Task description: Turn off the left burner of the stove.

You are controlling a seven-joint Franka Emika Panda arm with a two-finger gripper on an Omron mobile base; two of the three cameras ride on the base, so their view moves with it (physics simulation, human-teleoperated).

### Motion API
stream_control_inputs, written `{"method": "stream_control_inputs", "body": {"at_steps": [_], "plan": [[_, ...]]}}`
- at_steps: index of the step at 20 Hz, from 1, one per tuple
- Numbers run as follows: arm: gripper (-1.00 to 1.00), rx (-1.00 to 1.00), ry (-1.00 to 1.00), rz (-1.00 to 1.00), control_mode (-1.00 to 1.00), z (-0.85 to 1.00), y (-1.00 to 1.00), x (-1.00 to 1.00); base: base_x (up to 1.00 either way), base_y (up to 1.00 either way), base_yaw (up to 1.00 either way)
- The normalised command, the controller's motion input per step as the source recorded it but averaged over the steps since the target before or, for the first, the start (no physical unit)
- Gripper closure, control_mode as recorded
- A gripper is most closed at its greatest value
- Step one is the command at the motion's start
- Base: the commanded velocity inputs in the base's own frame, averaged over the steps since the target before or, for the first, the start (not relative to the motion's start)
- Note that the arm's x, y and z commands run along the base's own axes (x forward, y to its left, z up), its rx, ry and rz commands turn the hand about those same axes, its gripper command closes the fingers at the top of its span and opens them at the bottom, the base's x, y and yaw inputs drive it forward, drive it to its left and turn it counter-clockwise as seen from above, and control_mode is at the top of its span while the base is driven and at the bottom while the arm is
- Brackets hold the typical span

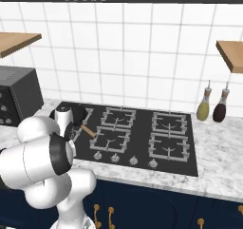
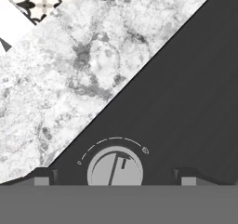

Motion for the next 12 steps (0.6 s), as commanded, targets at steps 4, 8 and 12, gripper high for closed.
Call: {"method": "stream_control_inputs", "body": {"at_steps": [4, 8, 12], "plan": [[-1.00, -0.01, -0.01, 0.00, -1.00, -0.05, 0.01, 0.00, 0.00, 0.00, 0.00], [-1.00, 0.00, -0.01, 0.00, -1.00, -0.01, 0.11, 0.00, 0.00, 0.00, 0.00], [1.00, 0.00, 0.00, 0.00, -1.00, -0.03, 0.01, 0.00, 0.00, 0.00, 0.00]]}}
